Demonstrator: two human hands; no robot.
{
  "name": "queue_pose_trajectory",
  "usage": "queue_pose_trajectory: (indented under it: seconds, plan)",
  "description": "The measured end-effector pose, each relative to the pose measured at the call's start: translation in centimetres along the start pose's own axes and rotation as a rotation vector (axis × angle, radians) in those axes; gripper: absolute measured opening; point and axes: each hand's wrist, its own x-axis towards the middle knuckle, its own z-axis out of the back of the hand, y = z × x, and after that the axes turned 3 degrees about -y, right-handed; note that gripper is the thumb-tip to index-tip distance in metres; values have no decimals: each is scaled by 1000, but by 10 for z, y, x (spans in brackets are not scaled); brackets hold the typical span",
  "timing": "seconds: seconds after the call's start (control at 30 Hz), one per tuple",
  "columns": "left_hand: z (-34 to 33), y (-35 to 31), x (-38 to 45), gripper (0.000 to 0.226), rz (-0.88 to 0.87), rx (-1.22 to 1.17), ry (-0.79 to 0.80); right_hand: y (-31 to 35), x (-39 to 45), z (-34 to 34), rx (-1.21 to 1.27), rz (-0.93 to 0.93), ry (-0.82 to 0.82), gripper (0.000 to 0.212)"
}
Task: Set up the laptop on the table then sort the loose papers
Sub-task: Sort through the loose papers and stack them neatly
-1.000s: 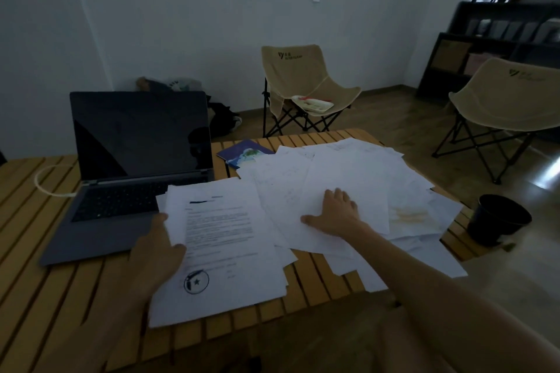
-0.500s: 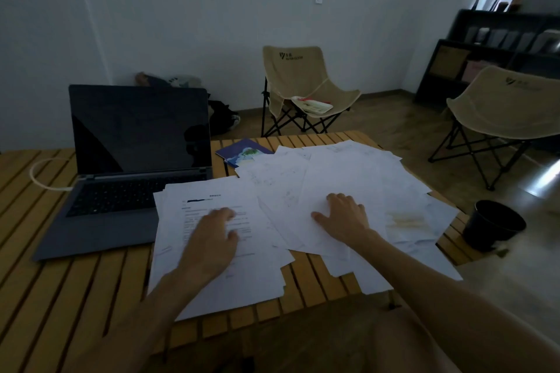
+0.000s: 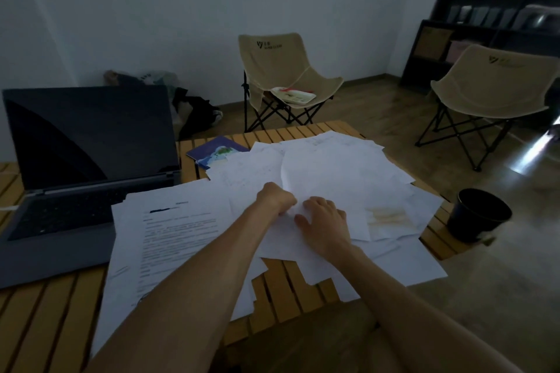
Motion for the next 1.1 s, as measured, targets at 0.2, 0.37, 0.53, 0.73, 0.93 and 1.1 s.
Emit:
queue_pose_trajectory:
  seconds: [0.2, 0.37, 0.53, 0.73, 0.93, 1.1]
  plan:
    - [42, 9, -8, 12, -599, 86, -334, -10, 3, 31, 649, -455, -433, 31]
    - [132, 34, -35, 35, -703, -255, -415, -17, 3, 52, 1694, -515, -48, 31]
    - [164, 68, -41, 40, -603, -292, -309, 13, -15, 56, 1845, -160, 356, 47]
    - [180, 89, -51, 33, -605, -369, -297, 30, -11, 52, 1774, -227, 495, 65]
    - [214, 120, -43, 48, -569, -194, -460, 28, -15, 62, 1531, -260, 628, 56]
    - [226, 107, -77, 52, -706, 543, -661, 49, -11, 56, 787, -99, 234, 13]
